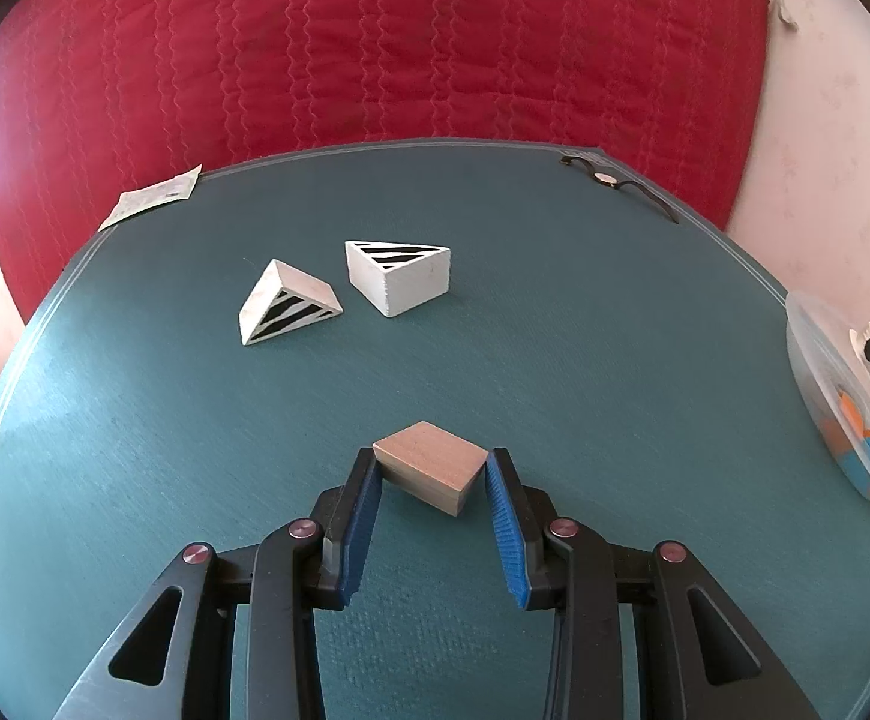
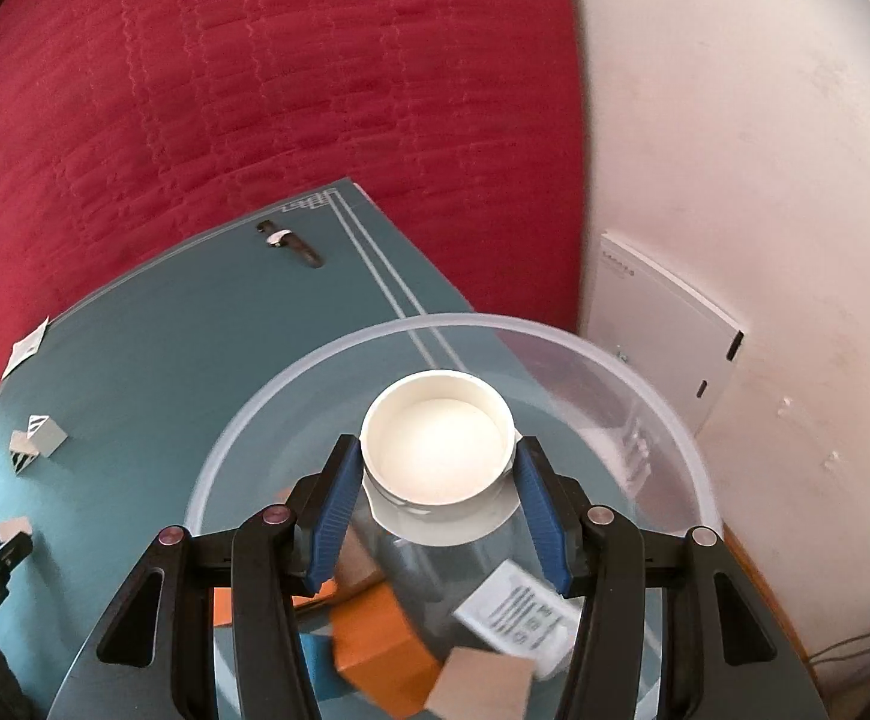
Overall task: Organize rigid objects
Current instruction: 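Carry the white cup into the clear bowl and open the right gripper, then lower the wooden wedge into the bowl and open the left gripper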
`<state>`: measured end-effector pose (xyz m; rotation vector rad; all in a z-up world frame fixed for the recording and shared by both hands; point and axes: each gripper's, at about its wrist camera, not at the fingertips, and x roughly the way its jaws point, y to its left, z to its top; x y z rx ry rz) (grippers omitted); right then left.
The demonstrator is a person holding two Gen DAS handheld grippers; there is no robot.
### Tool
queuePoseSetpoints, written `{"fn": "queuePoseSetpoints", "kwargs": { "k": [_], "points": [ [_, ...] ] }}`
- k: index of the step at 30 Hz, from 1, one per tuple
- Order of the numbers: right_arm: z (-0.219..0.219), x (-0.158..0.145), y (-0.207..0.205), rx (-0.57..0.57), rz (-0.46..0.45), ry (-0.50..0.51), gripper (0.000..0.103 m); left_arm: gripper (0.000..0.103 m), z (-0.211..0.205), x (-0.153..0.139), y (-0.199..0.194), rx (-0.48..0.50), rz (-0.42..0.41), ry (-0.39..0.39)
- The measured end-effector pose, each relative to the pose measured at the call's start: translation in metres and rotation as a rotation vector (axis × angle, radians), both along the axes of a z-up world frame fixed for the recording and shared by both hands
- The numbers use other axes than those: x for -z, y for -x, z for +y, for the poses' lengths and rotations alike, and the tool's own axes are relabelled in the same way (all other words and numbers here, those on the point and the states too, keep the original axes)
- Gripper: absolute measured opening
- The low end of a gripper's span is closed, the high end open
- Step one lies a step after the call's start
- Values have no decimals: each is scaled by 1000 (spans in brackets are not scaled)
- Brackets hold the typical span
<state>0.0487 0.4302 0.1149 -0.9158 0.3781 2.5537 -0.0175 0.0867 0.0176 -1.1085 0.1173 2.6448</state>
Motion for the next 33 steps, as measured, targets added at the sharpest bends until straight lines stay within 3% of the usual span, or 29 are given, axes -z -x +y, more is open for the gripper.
{"fn": "queuePoseSetpoints", "kwargs": {
  "k": [4, 14, 22, 33],
  "points": [
    [9, 3, 0, 19, -3, 23, 60, 38, 3, 1, -2, 0, -5, 3],
    [13, 3, -19, 58, 29, -19, 60, 38, 22, 1, -2, 35, -35, -11],
    [0, 2, -29, 64, 79, -137, 60, 38, 65, -12, -4, 125, -16, -5],
    [10, 5, -30, 39, 104, -91, 60, 38, 129, -32, -8, 260, 16, -14]
  ]
}}
